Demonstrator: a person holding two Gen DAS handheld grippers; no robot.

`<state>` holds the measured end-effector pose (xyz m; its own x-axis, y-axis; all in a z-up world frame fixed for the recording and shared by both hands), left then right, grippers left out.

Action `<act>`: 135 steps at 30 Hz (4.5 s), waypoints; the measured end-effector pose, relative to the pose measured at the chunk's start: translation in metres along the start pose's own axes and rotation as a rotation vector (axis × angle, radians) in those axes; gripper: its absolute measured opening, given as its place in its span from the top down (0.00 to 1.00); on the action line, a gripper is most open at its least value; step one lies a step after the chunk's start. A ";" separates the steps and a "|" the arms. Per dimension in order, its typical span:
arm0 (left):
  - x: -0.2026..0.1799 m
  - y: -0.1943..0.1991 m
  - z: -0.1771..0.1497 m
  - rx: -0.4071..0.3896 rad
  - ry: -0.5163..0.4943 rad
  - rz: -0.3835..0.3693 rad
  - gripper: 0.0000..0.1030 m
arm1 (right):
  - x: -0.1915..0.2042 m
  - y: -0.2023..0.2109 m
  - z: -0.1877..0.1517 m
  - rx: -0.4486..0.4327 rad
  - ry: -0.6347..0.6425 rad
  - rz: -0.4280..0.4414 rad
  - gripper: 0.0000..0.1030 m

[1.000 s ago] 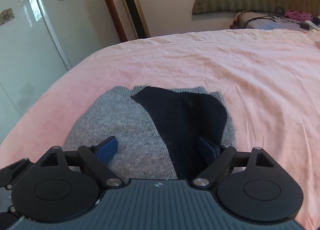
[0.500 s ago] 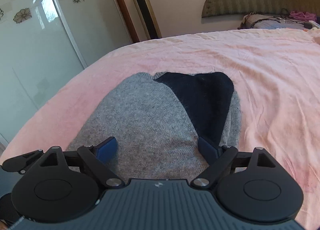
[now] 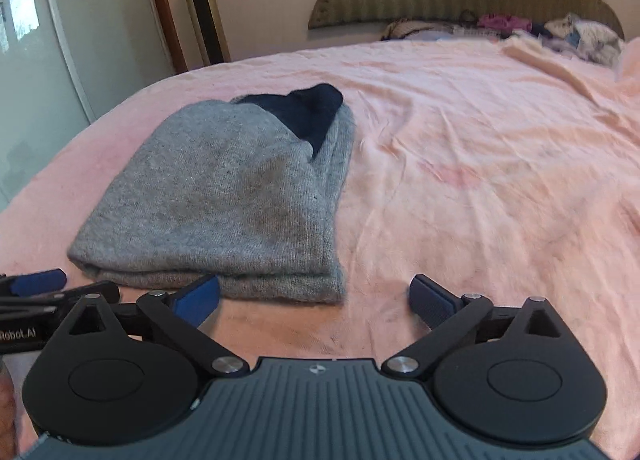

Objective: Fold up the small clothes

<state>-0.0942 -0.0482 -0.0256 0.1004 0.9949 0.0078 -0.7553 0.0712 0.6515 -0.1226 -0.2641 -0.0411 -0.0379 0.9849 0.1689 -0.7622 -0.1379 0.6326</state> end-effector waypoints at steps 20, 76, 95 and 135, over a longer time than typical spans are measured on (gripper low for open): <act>-0.006 -0.004 -0.002 0.010 -0.038 0.027 0.00 | 0.009 0.004 -0.015 -0.025 0.046 -0.090 0.00; -0.008 -0.003 -0.001 0.024 -0.035 0.031 0.00 | 0.011 0.003 -0.014 -0.028 0.040 -0.084 0.00; -0.005 -0.005 0.000 0.030 -0.050 0.014 0.00 | 0.011 0.003 -0.014 -0.029 0.038 -0.083 0.00; -0.004 -0.009 0.004 0.042 -0.048 0.020 0.00 | 0.012 0.004 -0.015 -0.033 0.032 -0.084 0.00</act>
<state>-0.0848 -0.0531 -0.0287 0.1176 0.9914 0.0572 -0.7298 0.0472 0.6821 -0.1352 -0.2515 -0.0480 0.0067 0.9957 0.0920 -0.7844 -0.0518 0.6181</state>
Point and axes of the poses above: each gripper's, at about its wrist camera, not at the fingertips, and y roughly against the way its jaws point, x to its left, z to its top, the point moved 3 cm from there along -y, roughly the way its jaws point, and after that the axes turned 3 degrees about -y, right-handed, at the moved point
